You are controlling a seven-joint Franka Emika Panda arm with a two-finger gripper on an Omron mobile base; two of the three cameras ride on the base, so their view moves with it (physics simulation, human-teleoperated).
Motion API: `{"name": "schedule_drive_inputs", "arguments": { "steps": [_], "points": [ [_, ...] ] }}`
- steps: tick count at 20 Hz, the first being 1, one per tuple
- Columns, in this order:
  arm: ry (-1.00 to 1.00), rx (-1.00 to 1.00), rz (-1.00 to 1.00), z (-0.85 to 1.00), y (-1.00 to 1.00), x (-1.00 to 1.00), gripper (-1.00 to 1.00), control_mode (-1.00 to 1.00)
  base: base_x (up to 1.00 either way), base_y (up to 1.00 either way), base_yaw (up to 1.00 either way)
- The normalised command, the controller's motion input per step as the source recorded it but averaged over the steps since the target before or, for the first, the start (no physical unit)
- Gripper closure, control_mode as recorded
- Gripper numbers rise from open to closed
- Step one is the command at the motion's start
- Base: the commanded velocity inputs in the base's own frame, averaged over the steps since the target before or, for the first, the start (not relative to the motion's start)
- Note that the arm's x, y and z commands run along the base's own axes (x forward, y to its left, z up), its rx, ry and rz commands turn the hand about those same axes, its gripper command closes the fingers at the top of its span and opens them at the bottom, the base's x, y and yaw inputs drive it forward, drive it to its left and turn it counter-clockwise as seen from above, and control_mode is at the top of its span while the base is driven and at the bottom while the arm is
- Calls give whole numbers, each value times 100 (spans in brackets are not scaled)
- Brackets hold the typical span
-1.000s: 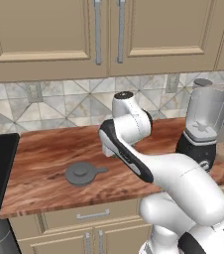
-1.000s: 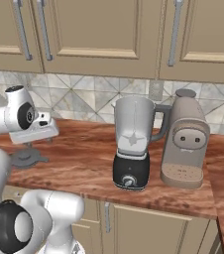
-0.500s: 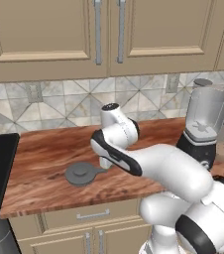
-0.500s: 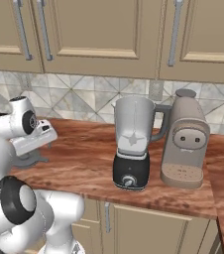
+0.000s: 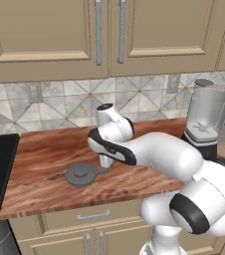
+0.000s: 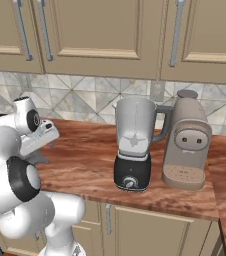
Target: Close the lid blender by securely placing the lid on top.
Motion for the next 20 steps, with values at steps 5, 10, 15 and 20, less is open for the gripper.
{"name": "schedule_drive_inputs", "arguments": {
  "steps": [5,10,15,20],
  "points": [
    [0,-1,21,-42,0,-1,-100,-100,0,0,0],
    [0,0,19,-28,6,0,-100,-100,0,0,0],
    [0,0,15,-16,16,12,-100,-100,0,0,0],
    [0,0,9,-33,40,20,-100,-100,0,0,0]
  ]
}}
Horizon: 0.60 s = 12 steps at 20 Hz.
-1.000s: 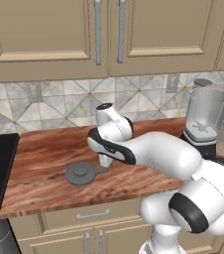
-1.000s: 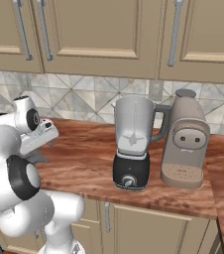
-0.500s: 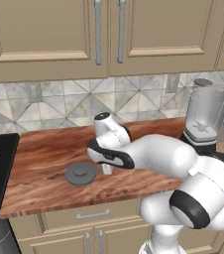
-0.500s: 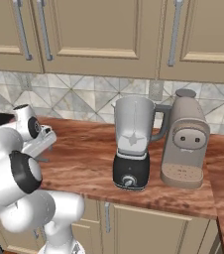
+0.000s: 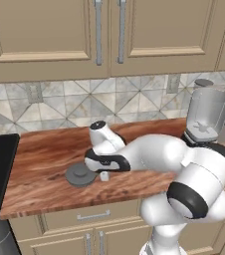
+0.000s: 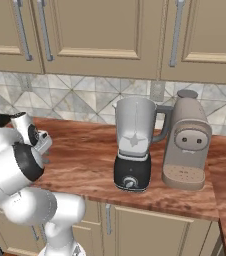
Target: Close the lid blender by securely placing the lid on top.
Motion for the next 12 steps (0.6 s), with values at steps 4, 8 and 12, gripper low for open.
{"name": "schedule_drive_inputs", "arguments": {
  "steps": [4,8,12],
  "points": [
    [0,0,5,-30,32,36,-100,-100,0,0,0],
    [0,0,2,-18,18,55,-100,-100,0,0,0],
    [0,0,4,-32,3,43,-100,-100,0,0,0]
  ]
}}
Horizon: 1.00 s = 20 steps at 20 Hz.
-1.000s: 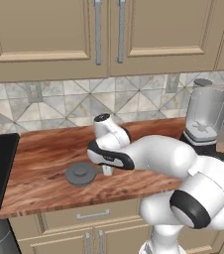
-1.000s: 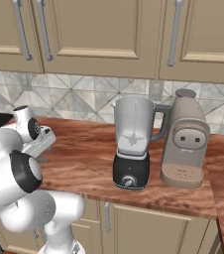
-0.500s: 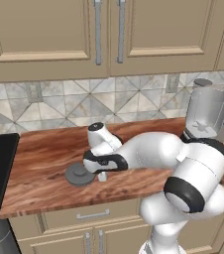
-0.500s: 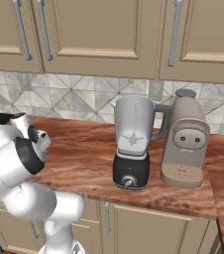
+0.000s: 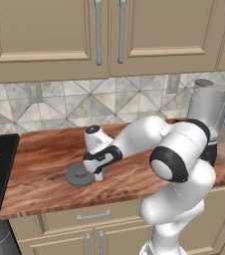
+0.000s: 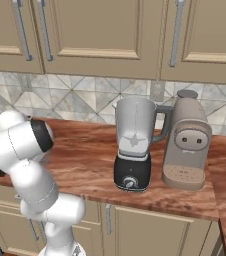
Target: Close the lid blender by securely placing the lid on top.
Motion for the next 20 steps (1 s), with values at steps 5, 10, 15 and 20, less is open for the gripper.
{"name": "schedule_drive_inputs", "arguments": {
  "steps": [5,10,15,20],
  "points": [
    [1,0,4,-46,0,33,-100,-100,0,0,0],
    [2,-2,3,-52,10,8,100,-100,0,0,0],
    [0,-1,2,-44,6,0,100,-100,0,0,0],
    [-7,4,1,-17,-3,-1,100,-100,0,0,0]
  ]
}}
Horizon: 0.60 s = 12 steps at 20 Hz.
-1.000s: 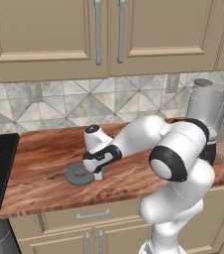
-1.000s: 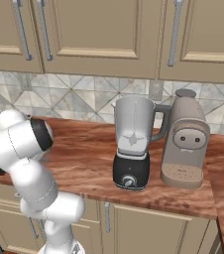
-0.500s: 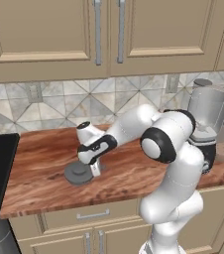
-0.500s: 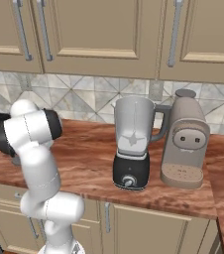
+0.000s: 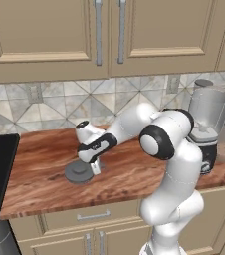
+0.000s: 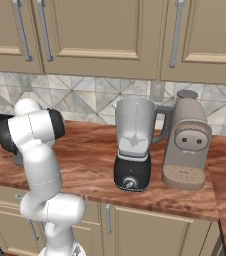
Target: Close the lid blender by securely placing the lid on top.
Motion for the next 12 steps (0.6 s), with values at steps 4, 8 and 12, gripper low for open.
{"name": "schedule_drive_inputs", "arguments": {
  "steps": [4,8,12],
  "points": [
    [-14,4,0,2,-10,-13,100,-100,0,0,0],
    [-19,3,0,43,-21,-21,100,-100,0,0,0],
    [-17,5,0,71,-27,-29,100,-100,0,0,0]
  ]
}}
